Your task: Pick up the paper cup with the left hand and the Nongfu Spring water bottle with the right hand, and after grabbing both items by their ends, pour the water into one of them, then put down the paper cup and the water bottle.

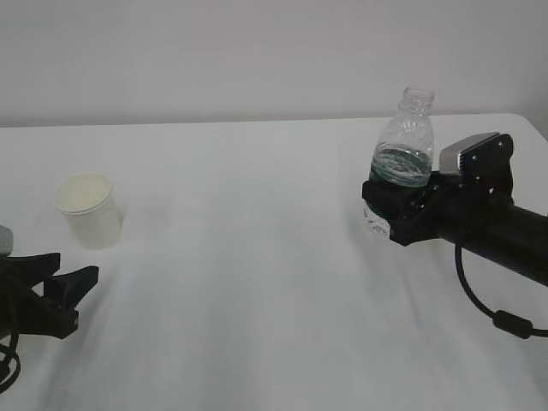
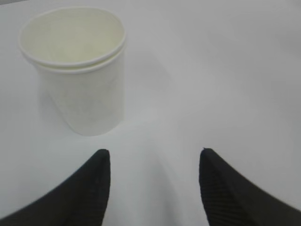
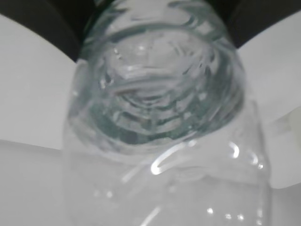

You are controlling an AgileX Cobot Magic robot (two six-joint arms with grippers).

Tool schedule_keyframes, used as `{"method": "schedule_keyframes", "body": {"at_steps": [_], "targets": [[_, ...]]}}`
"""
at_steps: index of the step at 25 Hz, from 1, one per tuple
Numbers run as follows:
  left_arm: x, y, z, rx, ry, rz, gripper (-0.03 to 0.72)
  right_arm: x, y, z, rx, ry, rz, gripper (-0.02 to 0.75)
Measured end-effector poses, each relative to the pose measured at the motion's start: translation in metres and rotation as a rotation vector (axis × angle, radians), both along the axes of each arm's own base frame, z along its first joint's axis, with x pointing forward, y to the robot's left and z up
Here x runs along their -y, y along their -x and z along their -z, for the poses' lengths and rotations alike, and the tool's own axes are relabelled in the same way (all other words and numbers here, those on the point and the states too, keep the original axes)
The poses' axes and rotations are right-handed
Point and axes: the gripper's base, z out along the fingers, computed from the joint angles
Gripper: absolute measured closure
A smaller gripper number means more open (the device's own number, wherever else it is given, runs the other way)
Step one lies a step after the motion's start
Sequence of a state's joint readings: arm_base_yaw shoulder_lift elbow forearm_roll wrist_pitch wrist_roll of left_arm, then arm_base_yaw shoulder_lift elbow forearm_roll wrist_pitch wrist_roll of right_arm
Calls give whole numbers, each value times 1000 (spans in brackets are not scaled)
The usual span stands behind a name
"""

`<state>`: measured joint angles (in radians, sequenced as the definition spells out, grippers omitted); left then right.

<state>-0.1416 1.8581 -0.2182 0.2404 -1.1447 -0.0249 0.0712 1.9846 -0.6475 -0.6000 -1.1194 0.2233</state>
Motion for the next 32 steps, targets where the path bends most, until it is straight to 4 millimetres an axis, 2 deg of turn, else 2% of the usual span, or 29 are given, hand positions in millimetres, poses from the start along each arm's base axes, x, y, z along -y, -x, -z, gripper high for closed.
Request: {"method": "schedule_keyframes", "body": {"at_steps": [8,20,32], "targets": [[1,0,0,0,0,10,257,5,22,-26,50,-4,49,311],[1,0,1,-4,-1,11,257,9,42,-26,21,-6,75,312],[1,0,1,-4,-1,11,257,11,76,-52,88,-4,74,312]]}}
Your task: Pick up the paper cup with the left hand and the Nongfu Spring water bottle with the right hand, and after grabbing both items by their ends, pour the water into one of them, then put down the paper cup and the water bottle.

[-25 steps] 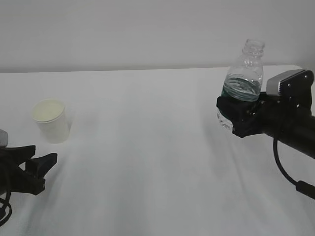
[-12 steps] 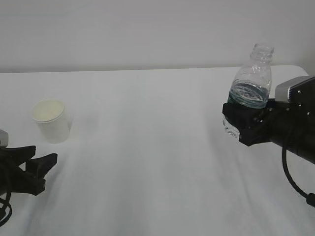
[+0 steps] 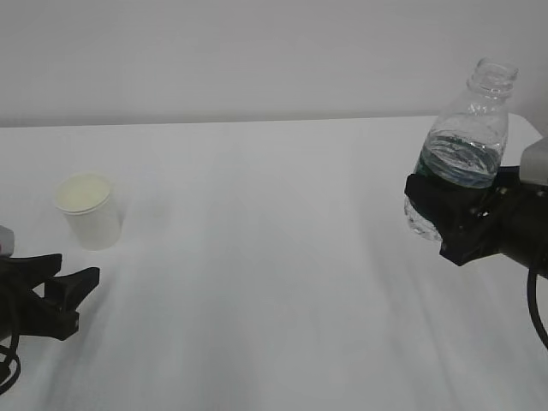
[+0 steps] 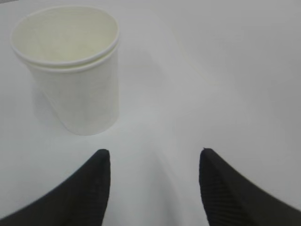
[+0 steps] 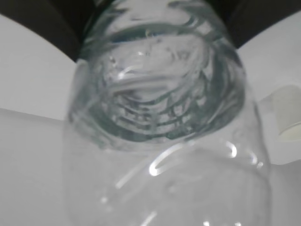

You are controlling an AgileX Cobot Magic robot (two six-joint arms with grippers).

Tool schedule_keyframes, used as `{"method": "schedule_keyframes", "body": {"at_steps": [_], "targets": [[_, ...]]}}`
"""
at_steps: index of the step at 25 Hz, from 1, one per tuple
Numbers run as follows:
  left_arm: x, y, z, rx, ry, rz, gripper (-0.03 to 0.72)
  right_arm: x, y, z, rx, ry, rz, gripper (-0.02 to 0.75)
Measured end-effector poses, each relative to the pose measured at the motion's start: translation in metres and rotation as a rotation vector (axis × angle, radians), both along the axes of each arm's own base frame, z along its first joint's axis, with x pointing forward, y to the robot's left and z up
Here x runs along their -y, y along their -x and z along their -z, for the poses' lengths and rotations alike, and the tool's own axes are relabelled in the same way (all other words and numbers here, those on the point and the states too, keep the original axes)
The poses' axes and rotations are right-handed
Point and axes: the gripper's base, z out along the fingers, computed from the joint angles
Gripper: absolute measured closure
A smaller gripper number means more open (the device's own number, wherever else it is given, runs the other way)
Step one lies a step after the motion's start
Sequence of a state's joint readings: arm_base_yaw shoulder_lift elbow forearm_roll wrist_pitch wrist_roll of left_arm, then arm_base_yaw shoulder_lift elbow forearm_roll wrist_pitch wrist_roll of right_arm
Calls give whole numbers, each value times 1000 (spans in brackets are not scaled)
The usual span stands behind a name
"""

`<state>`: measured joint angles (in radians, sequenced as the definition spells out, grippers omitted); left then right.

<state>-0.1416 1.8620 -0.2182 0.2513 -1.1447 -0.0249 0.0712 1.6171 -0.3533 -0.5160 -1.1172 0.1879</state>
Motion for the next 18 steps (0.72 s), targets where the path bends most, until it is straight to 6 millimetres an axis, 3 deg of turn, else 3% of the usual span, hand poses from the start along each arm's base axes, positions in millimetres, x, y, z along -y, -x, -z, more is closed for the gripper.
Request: {"method": "schedule_keyframes", "body": {"at_steps": [18], "targets": [[0,0,0,0,0,0,257,2,15,-17,36,28,11,313]]}}
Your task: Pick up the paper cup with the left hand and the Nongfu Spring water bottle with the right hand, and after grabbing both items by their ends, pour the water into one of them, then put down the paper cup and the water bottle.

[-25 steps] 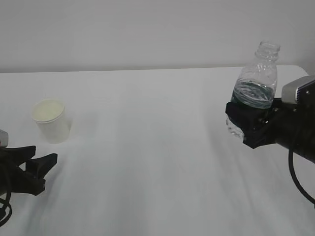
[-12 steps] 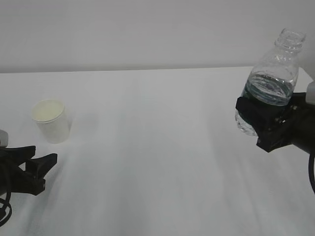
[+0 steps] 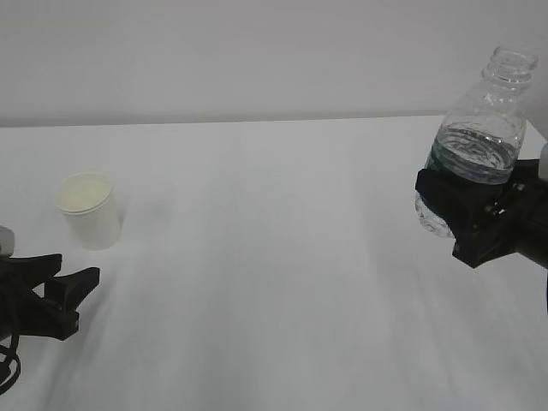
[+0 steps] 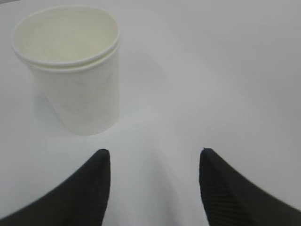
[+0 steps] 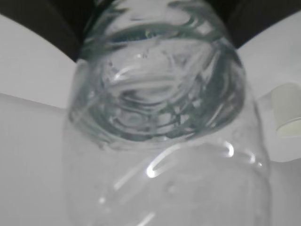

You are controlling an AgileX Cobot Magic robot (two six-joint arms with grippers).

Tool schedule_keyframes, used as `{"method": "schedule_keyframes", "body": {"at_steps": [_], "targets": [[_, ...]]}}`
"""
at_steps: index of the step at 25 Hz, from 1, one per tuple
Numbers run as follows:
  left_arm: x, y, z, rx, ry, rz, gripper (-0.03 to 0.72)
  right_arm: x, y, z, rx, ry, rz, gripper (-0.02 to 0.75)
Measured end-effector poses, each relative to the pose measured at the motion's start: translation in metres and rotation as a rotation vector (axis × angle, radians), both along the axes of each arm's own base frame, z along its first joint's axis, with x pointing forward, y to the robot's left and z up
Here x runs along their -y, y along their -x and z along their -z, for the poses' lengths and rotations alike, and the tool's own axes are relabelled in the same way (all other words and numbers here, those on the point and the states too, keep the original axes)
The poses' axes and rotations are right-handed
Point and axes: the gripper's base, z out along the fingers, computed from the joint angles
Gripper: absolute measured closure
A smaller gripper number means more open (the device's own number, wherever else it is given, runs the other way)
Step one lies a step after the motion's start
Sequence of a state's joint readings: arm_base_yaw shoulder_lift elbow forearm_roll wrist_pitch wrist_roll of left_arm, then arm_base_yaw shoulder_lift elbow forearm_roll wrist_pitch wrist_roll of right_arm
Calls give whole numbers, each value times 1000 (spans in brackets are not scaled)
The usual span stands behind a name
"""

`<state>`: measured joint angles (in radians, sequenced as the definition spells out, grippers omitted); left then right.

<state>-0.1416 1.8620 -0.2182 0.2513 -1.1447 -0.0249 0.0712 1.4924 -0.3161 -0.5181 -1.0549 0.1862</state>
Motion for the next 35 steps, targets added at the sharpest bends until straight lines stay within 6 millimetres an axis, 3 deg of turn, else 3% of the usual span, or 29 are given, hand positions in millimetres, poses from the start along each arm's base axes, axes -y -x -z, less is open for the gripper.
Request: {"method": "schedule_keyframes", "body": {"at_steps": [4,9,12,22,35], "targets": [[-2,-1,0,0,0,-30,230,0,0,1,-7,4,2,313],[-5,-2,0,1,1,-67,66,0,0,2,-17,10,5,313],[-5,-7,-1,11,3,-75,11,1,0,3,-26,16,7,313],[-3,-32,3,46,10,-95,-2,1,0,3,-28,17,8,313],[0,-59,30,12,4,-104,-3,1,0,3,-22,27,15,313]]}}
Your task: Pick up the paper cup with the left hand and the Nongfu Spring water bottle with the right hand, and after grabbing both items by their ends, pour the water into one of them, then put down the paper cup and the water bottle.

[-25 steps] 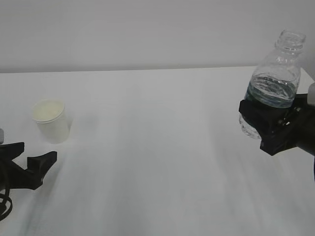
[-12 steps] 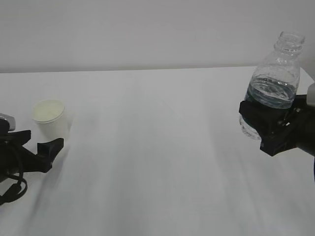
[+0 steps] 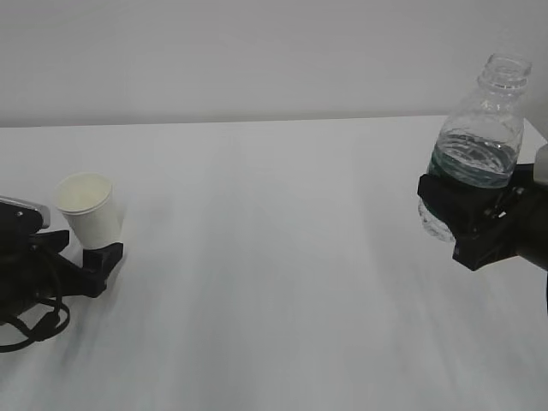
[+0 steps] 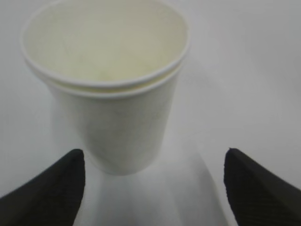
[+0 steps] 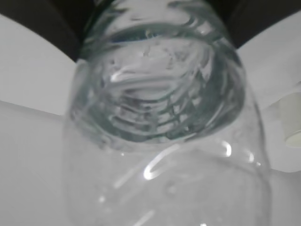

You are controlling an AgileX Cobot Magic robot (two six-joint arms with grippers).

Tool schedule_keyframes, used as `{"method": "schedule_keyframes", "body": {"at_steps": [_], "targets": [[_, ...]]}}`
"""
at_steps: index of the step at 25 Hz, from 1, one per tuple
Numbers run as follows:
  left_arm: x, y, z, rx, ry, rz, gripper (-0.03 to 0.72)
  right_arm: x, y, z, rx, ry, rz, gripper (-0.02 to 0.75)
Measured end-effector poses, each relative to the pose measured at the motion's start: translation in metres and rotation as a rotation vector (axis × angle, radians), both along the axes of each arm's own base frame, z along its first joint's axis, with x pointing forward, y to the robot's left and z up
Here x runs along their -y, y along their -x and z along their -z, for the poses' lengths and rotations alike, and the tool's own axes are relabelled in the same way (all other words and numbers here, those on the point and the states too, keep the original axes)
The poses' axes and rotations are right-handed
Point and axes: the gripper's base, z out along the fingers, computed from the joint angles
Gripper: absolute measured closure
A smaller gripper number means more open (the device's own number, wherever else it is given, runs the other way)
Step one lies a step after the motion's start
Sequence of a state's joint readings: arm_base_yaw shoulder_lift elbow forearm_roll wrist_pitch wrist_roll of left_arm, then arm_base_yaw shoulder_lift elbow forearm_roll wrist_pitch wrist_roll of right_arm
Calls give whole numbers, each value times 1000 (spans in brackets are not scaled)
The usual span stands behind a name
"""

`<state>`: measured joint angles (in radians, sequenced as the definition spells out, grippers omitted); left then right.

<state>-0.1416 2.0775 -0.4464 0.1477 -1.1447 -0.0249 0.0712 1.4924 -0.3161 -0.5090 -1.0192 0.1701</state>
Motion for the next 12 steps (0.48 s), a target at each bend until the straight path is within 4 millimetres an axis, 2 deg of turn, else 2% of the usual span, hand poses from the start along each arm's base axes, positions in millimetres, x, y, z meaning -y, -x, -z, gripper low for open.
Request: {"method": "schedule_keyframes", "body": {"at_steps": [12], "targets": [[2,-22,13,15,3,-19,-3,0,0,0,1,0,4,314]]}}
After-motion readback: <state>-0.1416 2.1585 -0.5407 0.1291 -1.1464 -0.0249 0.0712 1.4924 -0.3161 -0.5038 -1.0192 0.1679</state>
